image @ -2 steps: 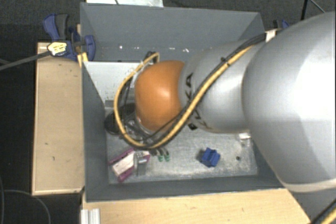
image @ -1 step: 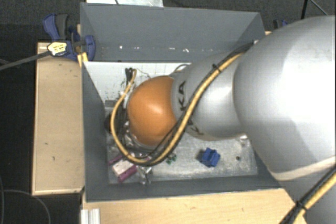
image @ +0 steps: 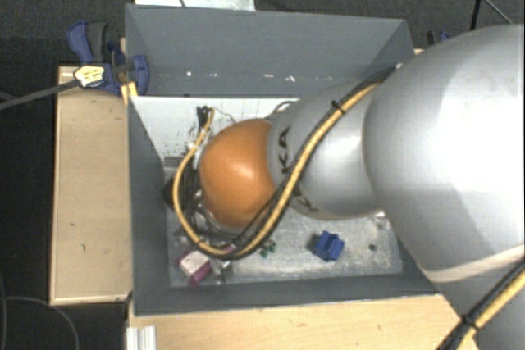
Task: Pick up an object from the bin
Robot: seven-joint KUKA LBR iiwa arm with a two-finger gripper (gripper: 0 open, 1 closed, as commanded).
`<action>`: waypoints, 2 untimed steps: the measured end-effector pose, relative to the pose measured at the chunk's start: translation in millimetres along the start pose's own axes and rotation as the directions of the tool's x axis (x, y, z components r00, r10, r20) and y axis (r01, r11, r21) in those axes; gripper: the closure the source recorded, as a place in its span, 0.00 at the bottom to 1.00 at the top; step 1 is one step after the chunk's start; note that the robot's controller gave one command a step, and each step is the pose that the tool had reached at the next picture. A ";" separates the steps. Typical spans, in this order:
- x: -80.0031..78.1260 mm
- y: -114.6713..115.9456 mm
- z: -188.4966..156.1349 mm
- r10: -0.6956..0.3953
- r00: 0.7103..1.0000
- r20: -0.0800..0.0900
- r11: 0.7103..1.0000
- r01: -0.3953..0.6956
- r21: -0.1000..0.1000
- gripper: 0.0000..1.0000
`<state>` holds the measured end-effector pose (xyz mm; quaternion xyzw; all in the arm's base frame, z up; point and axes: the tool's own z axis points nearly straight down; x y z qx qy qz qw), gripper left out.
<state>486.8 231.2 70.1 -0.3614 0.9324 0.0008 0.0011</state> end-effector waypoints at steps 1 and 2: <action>-13.1 -31.6 -122.6 0.015 1.000 0.006 1.000 -0.015 0.004 1.00; -1.2 0.5 -193.1 -0.598 0.802 0.002 0.802 0.598 0.002 1.00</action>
Offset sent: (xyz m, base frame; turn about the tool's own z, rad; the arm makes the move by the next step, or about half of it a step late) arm 0.0281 -0.0145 0.1180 0.0100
